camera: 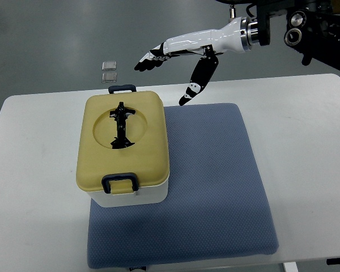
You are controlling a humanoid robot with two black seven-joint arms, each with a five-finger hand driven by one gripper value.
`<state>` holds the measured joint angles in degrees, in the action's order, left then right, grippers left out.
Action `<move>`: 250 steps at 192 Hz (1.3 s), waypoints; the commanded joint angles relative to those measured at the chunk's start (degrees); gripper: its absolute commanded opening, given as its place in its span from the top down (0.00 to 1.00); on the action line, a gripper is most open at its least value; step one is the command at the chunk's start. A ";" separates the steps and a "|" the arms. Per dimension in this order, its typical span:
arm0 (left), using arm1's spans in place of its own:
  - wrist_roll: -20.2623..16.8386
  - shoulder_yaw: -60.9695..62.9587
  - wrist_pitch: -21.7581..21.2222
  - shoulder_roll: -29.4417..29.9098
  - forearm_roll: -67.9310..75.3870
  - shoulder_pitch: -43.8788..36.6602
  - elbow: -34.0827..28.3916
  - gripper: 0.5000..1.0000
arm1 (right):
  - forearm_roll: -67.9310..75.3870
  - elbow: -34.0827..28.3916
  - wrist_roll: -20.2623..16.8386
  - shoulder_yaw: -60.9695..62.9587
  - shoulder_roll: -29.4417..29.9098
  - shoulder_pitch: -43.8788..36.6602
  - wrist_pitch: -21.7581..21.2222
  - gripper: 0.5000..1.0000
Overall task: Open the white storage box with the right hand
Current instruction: 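Lower the right hand and grasp the black handle on the lid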
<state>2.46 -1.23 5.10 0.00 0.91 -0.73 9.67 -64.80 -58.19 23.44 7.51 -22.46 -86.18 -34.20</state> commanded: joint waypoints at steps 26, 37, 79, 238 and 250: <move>0.00 0.00 0.00 0.00 -0.04 0.02 0.00 0.00 | -4.55 0.54 0.03 -5.40 9.62 -7.07 2.82 0.16; 0.00 0.00 0.00 0.00 -0.04 0.02 0.00 0.00 | -5.77 0.54 0.03 -6.36 10.94 -8.22 4.05 0.16; 0.00 0.00 0.00 0.00 -0.04 0.02 0.00 0.00 | -11.75 0.89 0.11 -11.20 13.05 -9.98 9.76 0.17; 0.00 0.00 0.00 0.00 -0.04 0.02 0.00 0.00 | -13.60 2.38 0.20 -13.84 16.92 -8.31 14.16 0.48; 0.00 0.00 0.00 0.00 -0.04 0.02 0.00 0.00 | -13.60 2.47 0.20 -14.10 16.92 -8.31 14.25 0.49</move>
<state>2.46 -1.23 5.10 0.00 0.89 -0.72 9.67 -78.40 -55.81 23.63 -6.14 -5.59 -94.49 -20.06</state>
